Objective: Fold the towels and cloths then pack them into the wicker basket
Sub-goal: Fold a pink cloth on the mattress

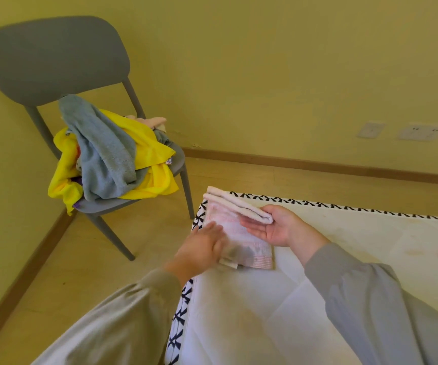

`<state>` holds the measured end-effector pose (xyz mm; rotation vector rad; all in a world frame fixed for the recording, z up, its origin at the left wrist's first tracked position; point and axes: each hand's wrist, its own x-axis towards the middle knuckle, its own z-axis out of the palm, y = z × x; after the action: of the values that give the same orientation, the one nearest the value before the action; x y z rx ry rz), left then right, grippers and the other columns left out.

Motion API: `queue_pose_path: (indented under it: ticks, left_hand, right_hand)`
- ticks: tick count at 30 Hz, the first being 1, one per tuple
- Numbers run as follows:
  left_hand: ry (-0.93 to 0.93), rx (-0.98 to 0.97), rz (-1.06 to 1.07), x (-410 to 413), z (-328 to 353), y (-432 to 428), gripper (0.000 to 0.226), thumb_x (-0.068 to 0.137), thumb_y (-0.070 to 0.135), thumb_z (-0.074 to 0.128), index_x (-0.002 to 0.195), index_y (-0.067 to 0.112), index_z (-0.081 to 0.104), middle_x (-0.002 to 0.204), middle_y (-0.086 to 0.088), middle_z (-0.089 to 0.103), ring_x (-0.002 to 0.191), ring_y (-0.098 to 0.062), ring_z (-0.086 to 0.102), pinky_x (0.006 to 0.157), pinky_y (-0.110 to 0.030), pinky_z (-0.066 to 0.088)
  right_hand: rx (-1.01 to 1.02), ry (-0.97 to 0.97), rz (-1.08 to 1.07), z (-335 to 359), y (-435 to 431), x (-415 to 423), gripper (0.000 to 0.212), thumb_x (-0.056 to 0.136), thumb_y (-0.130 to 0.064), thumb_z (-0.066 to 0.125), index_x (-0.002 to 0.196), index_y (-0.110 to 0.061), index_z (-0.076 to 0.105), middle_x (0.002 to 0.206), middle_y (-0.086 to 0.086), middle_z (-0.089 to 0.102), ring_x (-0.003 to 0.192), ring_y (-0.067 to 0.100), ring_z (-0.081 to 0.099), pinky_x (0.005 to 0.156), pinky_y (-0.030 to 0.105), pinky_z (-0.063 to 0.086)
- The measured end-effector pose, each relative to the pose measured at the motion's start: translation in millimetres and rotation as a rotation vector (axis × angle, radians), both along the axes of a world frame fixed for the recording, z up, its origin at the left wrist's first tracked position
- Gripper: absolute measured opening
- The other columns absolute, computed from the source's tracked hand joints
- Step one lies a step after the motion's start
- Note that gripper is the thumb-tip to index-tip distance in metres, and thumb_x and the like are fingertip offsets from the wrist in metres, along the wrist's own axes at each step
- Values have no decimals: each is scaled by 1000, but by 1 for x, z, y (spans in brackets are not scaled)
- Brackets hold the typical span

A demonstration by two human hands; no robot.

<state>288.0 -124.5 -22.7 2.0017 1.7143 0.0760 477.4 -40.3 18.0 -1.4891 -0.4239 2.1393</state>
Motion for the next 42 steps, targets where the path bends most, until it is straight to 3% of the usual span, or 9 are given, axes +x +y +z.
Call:
queue_pose_path:
  ticks: [2,4,8,15,23,26,30,37,42]
  left_hand:
    - [-387,-20,425,7,15,13,47,103,35,30,111,5,66,121,-16,63,111,-25,58,92,-30,42]
    - [-839,-186,870,11,29,24,68,100,51,22,93,3,69,95,-16,71,81,-25,64,71,-30,47]
    - [-1330,-600,1187,3,36,36,79,85,75,31,104,5,63,103,-15,69,91,-29,66,63,-33,52]
    - [-888,-593,973,-3,32,20,27,89,7,60,115,2,54,102,-13,62,84,-26,64,56,-35,55]
    - [-536,-380,722,-1,20,5,4,91,9,60,94,11,59,97,-7,58,92,-29,63,68,-40,60]
    - [-452,-352,642,-3,14,-2,6,90,13,62,92,12,57,90,-4,56,76,-21,62,55,-28,58]
    - [-312,-162,629,1,8,-15,16,84,23,65,89,21,49,83,0,56,66,-15,57,56,-29,51]
    - [-33,564,185,5,-5,-10,55,75,10,60,128,6,51,126,-13,54,117,-32,47,96,-46,45]
    - [145,334,-56,32,-4,5,54,97,14,33,150,14,24,159,-5,13,148,-25,5,118,-46,6]
  right_hand:
    - [-11,-15,35,1,-2,5,31,95,-12,37,98,5,63,86,21,72,72,30,72,58,34,60]
    - [-11,-39,84,2,-4,10,29,93,-11,38,98,3,63,87,20,72,73,30,72,59,34,60]
    - [17,-145,247,4,-8,20,24,91,-11,41,94,-2,63,84,15,72,74,30,72,73,37,57]
    - [153,-470,383,-14,-30,29,7,92,-14,59,88,-8,57,67,8,57,52,18,49,45,24,43]
    - [458,-750,489,-27,-54,31,13,88,-18,65,79,-9,63,54,3,53,39,13,45,39,22,37]
    - [519,-844,525,-30,-60,30,26,88,-19,66,64,-13,56,56,0,53,47,14,50,39,19,38]
    - [599,-981,553,-37,-67,26,20,84,-24,69,71,-19,55,73,-5,59,73,20,60,56,27,44]
    - [993,-1352,434,-30,-66,6,45,87,-15,55,129,-6,41,138,11,38,128,30,35,103,34,31]
    - [1141,-1357,786,-48,-64,-9,49,95,-21,39,142,-13,31,159,6,10,147,22,3,118,40,5]
